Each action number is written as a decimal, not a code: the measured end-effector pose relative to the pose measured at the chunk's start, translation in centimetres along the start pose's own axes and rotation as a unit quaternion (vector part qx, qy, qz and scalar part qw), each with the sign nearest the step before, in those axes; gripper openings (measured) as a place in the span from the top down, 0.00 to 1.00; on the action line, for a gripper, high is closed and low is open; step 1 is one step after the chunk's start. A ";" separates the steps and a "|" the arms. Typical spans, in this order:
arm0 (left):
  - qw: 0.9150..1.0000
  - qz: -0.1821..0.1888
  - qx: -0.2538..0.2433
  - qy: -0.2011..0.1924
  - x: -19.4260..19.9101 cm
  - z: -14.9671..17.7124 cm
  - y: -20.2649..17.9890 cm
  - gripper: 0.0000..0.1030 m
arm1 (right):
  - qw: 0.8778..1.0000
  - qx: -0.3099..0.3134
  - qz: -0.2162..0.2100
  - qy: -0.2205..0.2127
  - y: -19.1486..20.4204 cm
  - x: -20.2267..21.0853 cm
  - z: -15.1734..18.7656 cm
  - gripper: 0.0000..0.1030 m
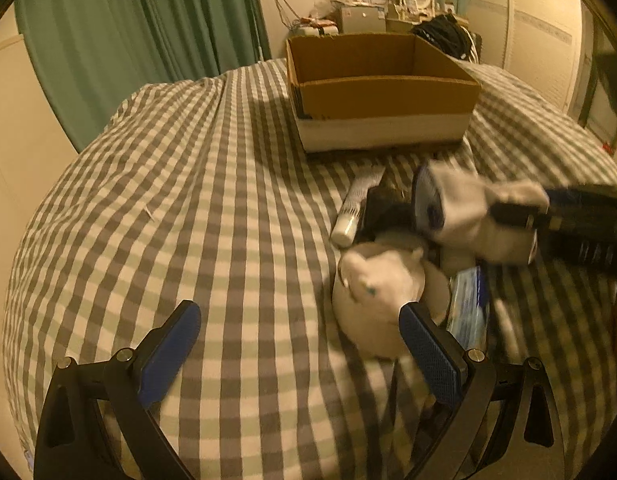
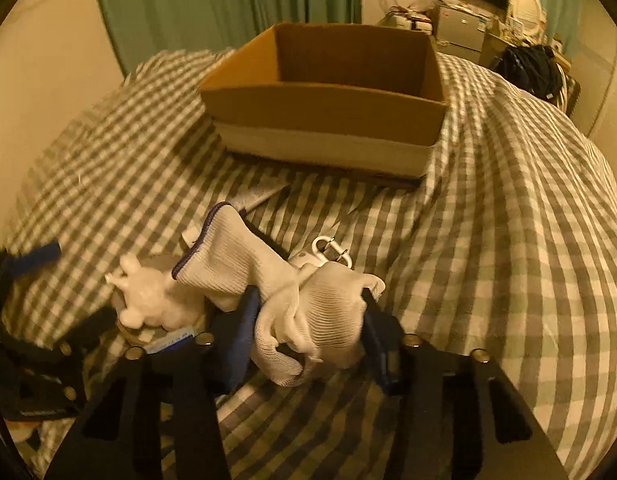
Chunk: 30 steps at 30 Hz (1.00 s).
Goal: Organize objects
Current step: 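Grasp the white gloves with the right gripper while the left gripper grasps the tape roll, then carry the gloves and tape roll into the box and open both grippers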
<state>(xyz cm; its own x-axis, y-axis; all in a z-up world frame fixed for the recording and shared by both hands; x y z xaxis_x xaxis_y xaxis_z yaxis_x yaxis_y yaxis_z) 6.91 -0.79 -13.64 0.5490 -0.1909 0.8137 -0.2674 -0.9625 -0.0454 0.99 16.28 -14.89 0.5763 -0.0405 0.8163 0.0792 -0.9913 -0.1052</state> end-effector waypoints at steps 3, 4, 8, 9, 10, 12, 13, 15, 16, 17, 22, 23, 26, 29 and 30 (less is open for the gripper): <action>1.000 0.006 -0.010 0.011 -0.2 0.4 -0.2 0.01 | 1.000 -0.019 -0.006 -0.007 -0.6 0.4 -0.3 0.59; 1.000 0.009 -0.013 0.012 -0.3 0.4 -0.3 0.01 | 1.000 -0.024 -0.006 -0.011 -0.8 0.6 -0.4 0.59; 0.999 0.028 -0.036 0.019 -0.4 0.6 -1.3 0.01 | 0.999 -0.040 -0.010 -0.021 -1.6 1.3 -0.6 0.60; 0.998 0.031 -0.044 0.021 -0.5 0.7 -1.6 0.01 | 0.999 -0.042 -0.011 -0.023 -1.7 1.4 -0.6 0.60; 0.998 0.038 -0.052 0.024 -0.7 0.8 -2.0 0.01 | 0.999 -0.044 -0.012 -0.024 -1.8 1.4 -0.6 0.60; 0.996 0.045 -0.068 0.034 -1.3 0.9 -2.7 0.01 | 0.999 -0.047 -0.015 -0.024 -1.9 1.4 -0.7 0.60; 0.995 0.042 -0.078 0.041 -1.8 0.8 -3.0 0.01 | 0.999 -0.047 -0.015 -0.024 -1.9 1.4 -0.8 0.60; 0.995 0.042 -0.086 0.043 -2.5 0.4 -3.5 0.01 | 0.998 -0.047 -0.016 -0.024 -2.0 1.4 -0.7 0.60; 0.994 0.049 -0.084 0.042 -2.9 0.0 -3.6 0.01 | 0.998 -0.048 -0.017 -0.025 -2.0 1.4 -0.7 0.60; 0.994 0.060 -0.082 0.042 -3.2 -0.4 -3.7 0.01 | 0.998 -0.049 -0.017 -0.025 -2.1 1.4 -0.7 0.60; 0.987 0.123 -0.065 0.080 -6.2 -0.8 -3.9 0.19 | 0.998 -0.054 -0.016 -0.027 -2.5 1.7 -0.5 0.60; 0.987 0.124 -0.065 0.077 -6.0 -0.9 -3.8 0.20 | 0.998 -0.055 -0.016 -0.028 -2.6 1.7 -0.5 0.60; 0.989 0.120 -0.064 0.058 -5.1 -1.3 -3.7 0.20 | 0.998 -0.057 -0.015 -0.029 -2.7 1.8 -0.6 0.60; 0.990 0.121 -0.066 0.027 -3.5 -1.8 -3.9 0.20 | 0.998 -0.057 -0.011 -0.033 -2.8 2.1 -0.6 0.60; 0.990 0.121 -0.068 0.017 -3.0 -2.0 -4.0 0.20 | 0.998 -0.057 -0.009 -0.035 -2.8 2.3 -0.6 0.60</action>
<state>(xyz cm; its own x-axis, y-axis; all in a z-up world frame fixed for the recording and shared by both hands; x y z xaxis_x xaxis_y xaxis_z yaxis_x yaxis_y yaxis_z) 4.78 4.01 -14.73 0.4301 -0.4034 0.8077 -0.4932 -0.8543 -0.1641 1.55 18.93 -12.39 0.6313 -0.0167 0.7754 -0.0004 -0.9998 -0.0213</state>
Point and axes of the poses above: each gripper's, at about its wrist camera, not at the fingertips, and x roughly against the way its jaws point, y to its left, z to its underside, the point moved 3 cm from there along -x, roughly the way its jaws point, and after that the axes turned 13 degrees about z, right-handed, at the moved point
